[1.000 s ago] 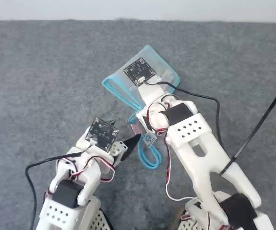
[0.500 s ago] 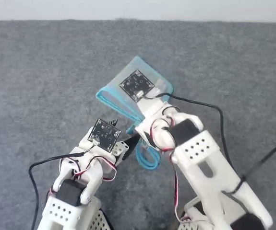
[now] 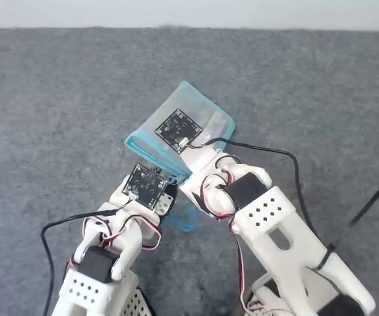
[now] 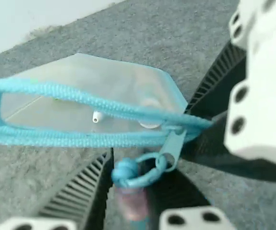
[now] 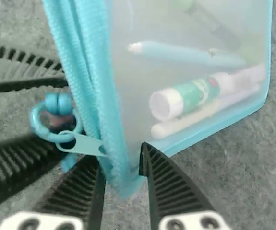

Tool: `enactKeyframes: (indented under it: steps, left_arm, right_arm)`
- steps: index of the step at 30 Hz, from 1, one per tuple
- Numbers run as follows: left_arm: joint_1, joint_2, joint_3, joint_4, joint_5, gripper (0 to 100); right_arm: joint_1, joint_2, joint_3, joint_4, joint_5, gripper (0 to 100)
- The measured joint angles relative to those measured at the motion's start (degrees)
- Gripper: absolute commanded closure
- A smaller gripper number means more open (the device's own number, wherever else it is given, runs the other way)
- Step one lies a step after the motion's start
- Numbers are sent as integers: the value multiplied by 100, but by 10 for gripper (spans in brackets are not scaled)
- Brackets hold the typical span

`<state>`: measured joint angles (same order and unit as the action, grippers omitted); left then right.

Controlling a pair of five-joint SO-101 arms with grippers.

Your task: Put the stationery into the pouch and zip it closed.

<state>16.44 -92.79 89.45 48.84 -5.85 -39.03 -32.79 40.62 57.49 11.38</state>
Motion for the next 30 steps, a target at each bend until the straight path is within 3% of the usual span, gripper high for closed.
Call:
enactKeyframes:
  steps: [21,30]
  left_arm:
    - [9,0,0,0,0,988]
    - [-325,0,9,-105,0,988]
  right_arm:
    - [519,-26,466,-396,264,993]
    - [703,-35,457,-440,290,993]
